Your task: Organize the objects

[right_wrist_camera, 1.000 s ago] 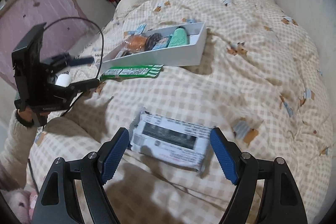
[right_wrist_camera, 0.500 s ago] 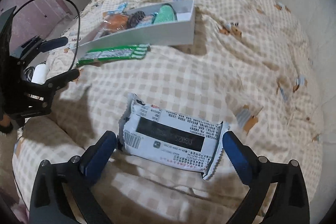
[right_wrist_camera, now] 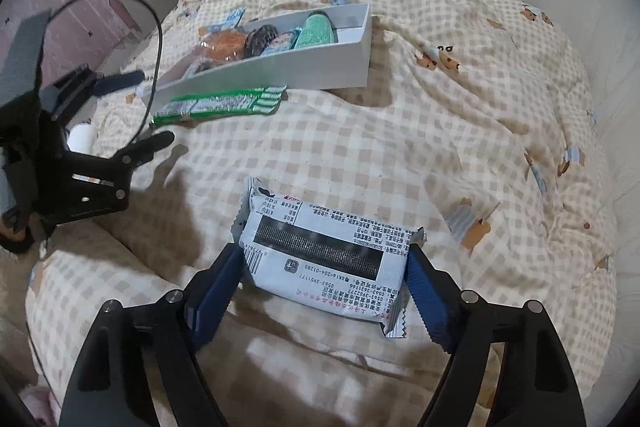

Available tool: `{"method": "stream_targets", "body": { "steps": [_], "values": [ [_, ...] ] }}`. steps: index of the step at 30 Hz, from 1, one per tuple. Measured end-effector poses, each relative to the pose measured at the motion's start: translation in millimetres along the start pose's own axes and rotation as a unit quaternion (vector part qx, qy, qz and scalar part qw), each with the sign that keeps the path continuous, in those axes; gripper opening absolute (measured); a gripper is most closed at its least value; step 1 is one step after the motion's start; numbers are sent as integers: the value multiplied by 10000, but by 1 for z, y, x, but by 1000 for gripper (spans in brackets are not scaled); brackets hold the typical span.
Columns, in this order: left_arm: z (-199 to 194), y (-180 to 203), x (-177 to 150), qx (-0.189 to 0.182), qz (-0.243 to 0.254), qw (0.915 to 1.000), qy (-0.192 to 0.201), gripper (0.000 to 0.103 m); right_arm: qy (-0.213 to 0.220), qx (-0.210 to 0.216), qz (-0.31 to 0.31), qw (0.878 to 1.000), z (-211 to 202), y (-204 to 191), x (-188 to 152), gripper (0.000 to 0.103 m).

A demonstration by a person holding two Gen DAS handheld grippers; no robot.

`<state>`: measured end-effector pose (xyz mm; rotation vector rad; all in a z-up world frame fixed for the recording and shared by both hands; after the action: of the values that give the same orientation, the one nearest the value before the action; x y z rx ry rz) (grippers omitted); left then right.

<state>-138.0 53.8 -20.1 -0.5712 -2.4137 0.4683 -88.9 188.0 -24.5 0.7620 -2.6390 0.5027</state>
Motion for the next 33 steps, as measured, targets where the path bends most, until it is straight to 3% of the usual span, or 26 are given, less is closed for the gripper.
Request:
{"method": "stream_targets", "body": {
  "steps": [8,12,19,20,22,24,25,28,33],
  "values": [
    [-1,1,-4,283,168,9992,208,81,394,324,182,9985,-21,1,10,80],
    [9,2,0,685,382,9968,178,81,344,423,181,9983,-17,-3,8,80],
    [15,14,-12,345,619,9975,-82,57,342,345,96,9988,-13,-5,5,80],
    [16,16,-12,282,600,9977,-131,49,341,343,97,9988,-14,-5,6,80],
    [17,8,-12,-333,25,9991,-276,30,362,317,57,9988,-14,-5,6,80],
    [22,-8,-12,-863,-716,9928,-416,27,331,421,74,9985,-14,-5,6,80],
    [24,-12,-12,-944,-874,9908,-430,24,299,512,121,9982,-13,-5,5,80],
    [29,-11,-13,-894,-733,9924,-432,25,287,548,124,9980,-13,-6,5,80],
    [30,13,-11,-307,69,9990,-324,28,309,447,39,9985,-13,-11,4,80]
  ]
}}
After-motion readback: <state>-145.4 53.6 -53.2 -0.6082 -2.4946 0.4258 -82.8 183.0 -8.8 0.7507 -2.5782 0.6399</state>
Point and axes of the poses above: each gripper's, at about its wrist camera, not at the fingertips, and z roughly the way its jaws point, y to its right, x to its top, the point moved 3 cm from there along z, roughly the way its jaws point, and after that the axes turned 5 degrees about z, right-handed, at the moved point
